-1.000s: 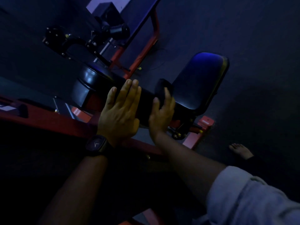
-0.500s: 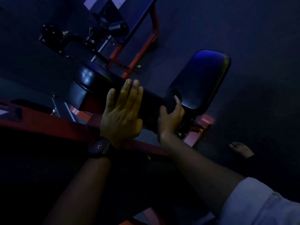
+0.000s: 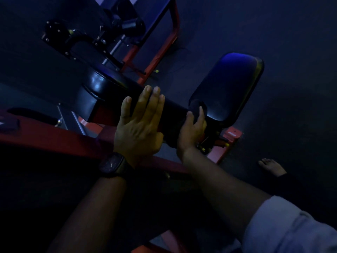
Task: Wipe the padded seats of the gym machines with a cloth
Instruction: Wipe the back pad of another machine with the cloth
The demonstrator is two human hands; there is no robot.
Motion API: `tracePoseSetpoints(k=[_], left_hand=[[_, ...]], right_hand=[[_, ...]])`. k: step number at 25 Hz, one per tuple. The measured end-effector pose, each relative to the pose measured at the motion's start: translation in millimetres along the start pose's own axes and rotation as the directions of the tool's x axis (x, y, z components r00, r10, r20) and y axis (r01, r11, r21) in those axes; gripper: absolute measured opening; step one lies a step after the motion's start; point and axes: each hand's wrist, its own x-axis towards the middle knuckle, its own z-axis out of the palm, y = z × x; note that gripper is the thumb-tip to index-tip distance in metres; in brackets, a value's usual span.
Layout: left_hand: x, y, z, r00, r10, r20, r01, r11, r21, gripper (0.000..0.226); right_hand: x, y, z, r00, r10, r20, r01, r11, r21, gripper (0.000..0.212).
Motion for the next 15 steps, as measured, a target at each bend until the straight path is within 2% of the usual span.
tracePoseSetpoints(k=[2,3,5,7,10,13,15], left_hand=[[0,3,1,1.000,-0.009,0.005,0.009,1.000,-0.009,0.088],[0,4,3,1.000,-0.017,0.004,0.017,1.000,-0.002,0.089],[1,7,4,0.999,-0.034,0.001,0.034,0.999,0.004,0.089],[1,8,6,1.000,-0.025,0.002,0.025,1.000,-0.003,0.087],[0,8,4,1.000,-0.024,-0.001,0.024,1.000,-0.003,0.085],[2,8,6,0.999,-0.030,0.019,0.030,0.999,0.014,0.086],[1,9,7,1.000,-0.017,0.011,0.017,1.000,-0.010,0.087]], right_hand=[[4,-2,0,0.990,0.139,-0.010,-0.138,0.987,0.089,0.051],[2,-3,2,0.990,0.142,-0.004,-0.141,0.986,0.088,0.052],[1,-2,5,0.998,0.058,-0.008,-0.058,0.998,0.015,0.049],[12,5,0,0.998,-0.002,-0.058,0.000,1.000,-0.024,0.047],[21,15,-4,0.991,0.117,-0.072,-0.117,0.993,0.004,0.049],[22,19,-5,0.999,0.030,-0.023,-0.031,0.998,-0.059,0.050],[39,20,-5,0.990,0.102,-0.100,-0.109,0.991,-0.076,0.048]])
